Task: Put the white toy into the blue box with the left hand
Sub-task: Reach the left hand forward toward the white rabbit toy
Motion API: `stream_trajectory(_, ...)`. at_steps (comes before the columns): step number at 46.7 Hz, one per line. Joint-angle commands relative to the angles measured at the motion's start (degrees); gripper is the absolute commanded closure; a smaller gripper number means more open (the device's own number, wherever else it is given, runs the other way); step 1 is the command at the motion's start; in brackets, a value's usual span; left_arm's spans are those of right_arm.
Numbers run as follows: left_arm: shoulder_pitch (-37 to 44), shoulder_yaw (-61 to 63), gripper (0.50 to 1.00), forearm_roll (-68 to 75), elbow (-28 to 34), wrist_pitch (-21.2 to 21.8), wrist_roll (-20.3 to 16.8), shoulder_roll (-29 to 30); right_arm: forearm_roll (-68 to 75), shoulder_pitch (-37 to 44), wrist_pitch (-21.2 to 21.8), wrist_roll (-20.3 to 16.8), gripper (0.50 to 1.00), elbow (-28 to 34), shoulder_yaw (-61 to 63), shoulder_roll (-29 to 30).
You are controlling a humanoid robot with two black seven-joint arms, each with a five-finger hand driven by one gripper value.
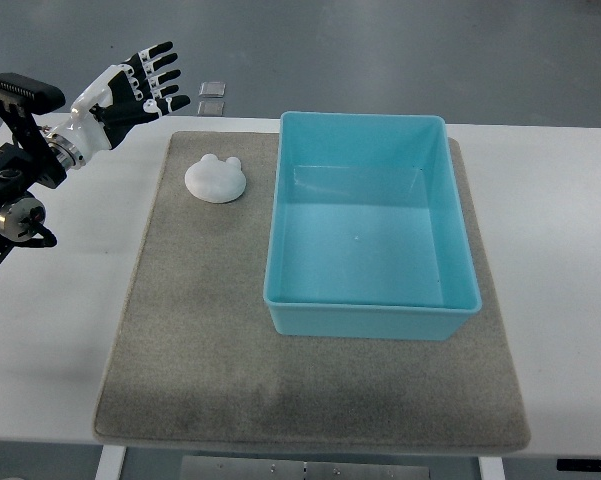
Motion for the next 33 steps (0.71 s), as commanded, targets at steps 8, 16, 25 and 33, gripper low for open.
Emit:
stream_trajectory(8,-0.1,0.0,0.609,20.7,-0.4,3.1,-7.1,2.2,0.0,0.0,0.0,0.0,0.564,0.0,0.0,0.0)
stream_trajectory(16,-0.9,0.1,0.609,30.0,-1.0,3.1,-8.0,3.8,0.0,0.0,0.0,0.0,0.564,0.0,0.0,0.0)
stream_trajectory(25,-1.0,0.1,0.647,41.0,-1.0,5.1,-8.0,4.0,0.0,0.0,0.0,0.0,0.564,0.0,0.0,0.0)
stream_trajectory(33,-1.0,1.0,0.649,46.4,-2.2,10.7,-8.1,3.9,0.0,0.0,0.0,0.0,0.564,0.0,0.0,0.0)
